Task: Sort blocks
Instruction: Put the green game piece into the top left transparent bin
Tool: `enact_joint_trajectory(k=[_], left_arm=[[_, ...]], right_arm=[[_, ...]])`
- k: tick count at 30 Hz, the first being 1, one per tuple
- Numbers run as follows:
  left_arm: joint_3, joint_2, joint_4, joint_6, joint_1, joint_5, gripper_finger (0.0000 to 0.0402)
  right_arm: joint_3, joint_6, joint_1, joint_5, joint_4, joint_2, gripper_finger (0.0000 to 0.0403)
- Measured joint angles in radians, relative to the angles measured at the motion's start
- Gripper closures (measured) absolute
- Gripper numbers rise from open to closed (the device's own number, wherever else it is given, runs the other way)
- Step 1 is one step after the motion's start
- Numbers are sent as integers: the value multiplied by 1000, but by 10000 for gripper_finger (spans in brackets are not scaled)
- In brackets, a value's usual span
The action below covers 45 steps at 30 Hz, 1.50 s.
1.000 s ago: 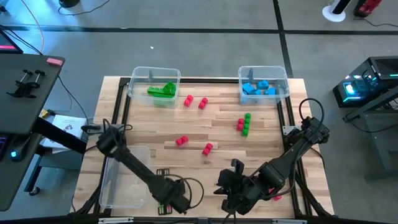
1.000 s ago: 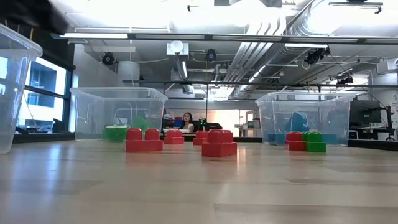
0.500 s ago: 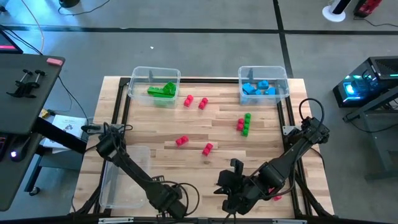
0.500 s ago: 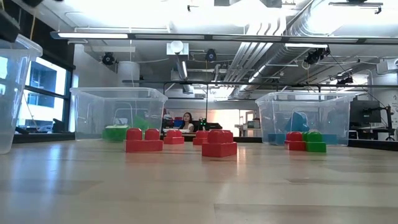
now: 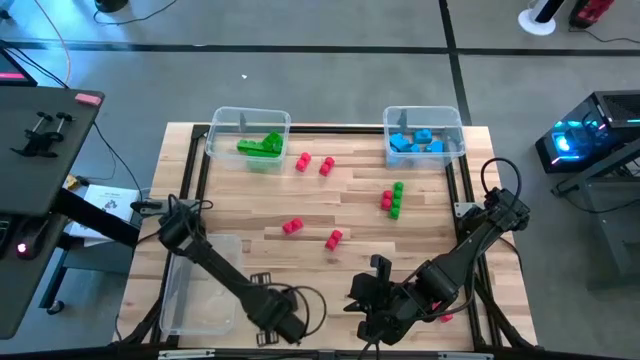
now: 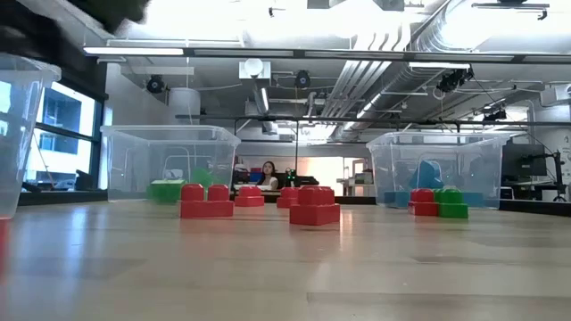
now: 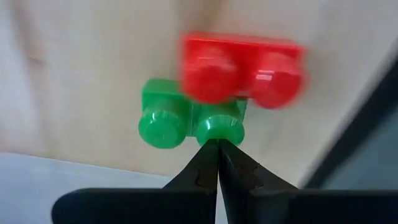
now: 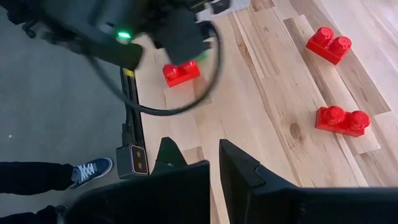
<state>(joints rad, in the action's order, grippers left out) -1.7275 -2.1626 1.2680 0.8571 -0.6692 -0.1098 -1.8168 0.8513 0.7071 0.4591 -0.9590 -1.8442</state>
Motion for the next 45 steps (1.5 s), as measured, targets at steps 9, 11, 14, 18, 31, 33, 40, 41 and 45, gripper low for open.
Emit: enact_joint_trajectory(k=[9, 11, 14, 18, 31, 33, 40, 41, 45], left_arm=[[1, 0, 36, -123, 109, 101, 401], [1, 0, 0, -158, 133, 102, 401], [1, 2, -67, -178, 164, 103, 401], [0, 2, -152, -138, 202, 102, 401], [-22, 1, -241, 72, 240, 69, 401], [-53, 1, -216, 46, 241, 63, 401], [-132, 36, -73, -162, 246, 64, 401], [-134, 46, -40, -227, 246, 65, 401], [-134, 71, 90, -559, 215, 142, 401]], right_arm=[[0, 2, 0, 0, 0, 0, 403], [0, 3, 0, 0, 0, 0, 403], [0, 3, 0, -1, 0, 0, 403], [0, 3, 0, -1, 0, 0, 403], [0, -2, 0, 4, 0, 0, 403], [0, -3, 0, 4, 0, 0, 403], [-1, -21, 1, -8, 42, 36, 403], [-1, -22, 4, -8, 58, 50, 403], [-2, -26, 26, 11, 140, 113, 403]])
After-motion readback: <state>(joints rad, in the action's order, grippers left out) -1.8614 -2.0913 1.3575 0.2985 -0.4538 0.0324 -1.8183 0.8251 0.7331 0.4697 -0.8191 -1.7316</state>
